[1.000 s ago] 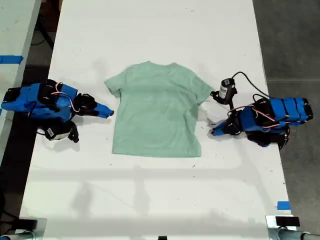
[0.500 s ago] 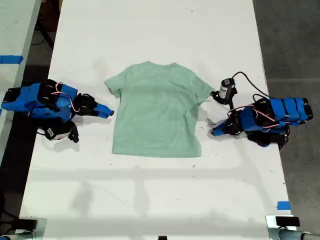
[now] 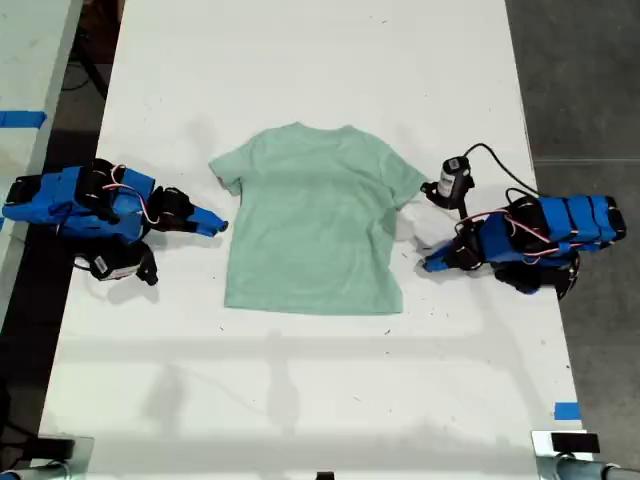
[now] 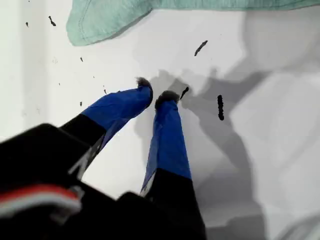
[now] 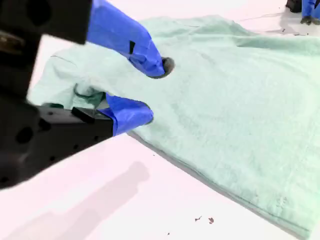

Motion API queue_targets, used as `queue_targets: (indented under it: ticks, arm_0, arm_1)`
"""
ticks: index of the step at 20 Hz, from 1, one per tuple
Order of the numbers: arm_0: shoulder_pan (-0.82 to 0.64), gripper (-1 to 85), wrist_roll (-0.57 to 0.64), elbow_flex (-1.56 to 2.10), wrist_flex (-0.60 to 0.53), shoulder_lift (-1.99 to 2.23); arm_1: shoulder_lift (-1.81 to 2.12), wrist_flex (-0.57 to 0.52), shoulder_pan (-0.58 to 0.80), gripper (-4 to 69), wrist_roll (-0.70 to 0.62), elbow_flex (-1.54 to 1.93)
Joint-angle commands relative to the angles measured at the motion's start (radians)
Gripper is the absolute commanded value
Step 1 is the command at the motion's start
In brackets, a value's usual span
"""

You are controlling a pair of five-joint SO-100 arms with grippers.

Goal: Fold t shirt

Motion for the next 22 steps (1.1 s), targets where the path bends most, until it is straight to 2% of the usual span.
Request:
queue_targets:
  ticks: [1,18,19,20,21,22]
  arm_0:
    - [-0.008,11.4,0.003,0.006,0.002,0.006]
    - [-0.008,11.4,0.003,0.006,0.002,0.006]
    - [-0.017,10.9,0.087,0.014,-0.009,0.006]
    - [-0.038,11.2,0.333,0.012,-0.031,0.006]
    - [-0.055,11.2,0.436,0.008,-0.035,0.006]
    - [-0.087,10.8,0.416,0.008,-0.035,0.006]
  arm_1:
    - [0.011,-0.031,0.011,5.6,-0.014,0.061]
    - [0.011,-0.031,0.011,5.6,-0.014,0.061]
    - [0.011,-0.031,0.011,5.5,0.012,0.061]
    - [0.011,-0.031,0.017,5.4,0.052,0.061]
    - [0.011,-0.031,0.025,5.4,0.146,0.061]
    - [0.011,-0.031,0.026,5.5,0.327,0.061]
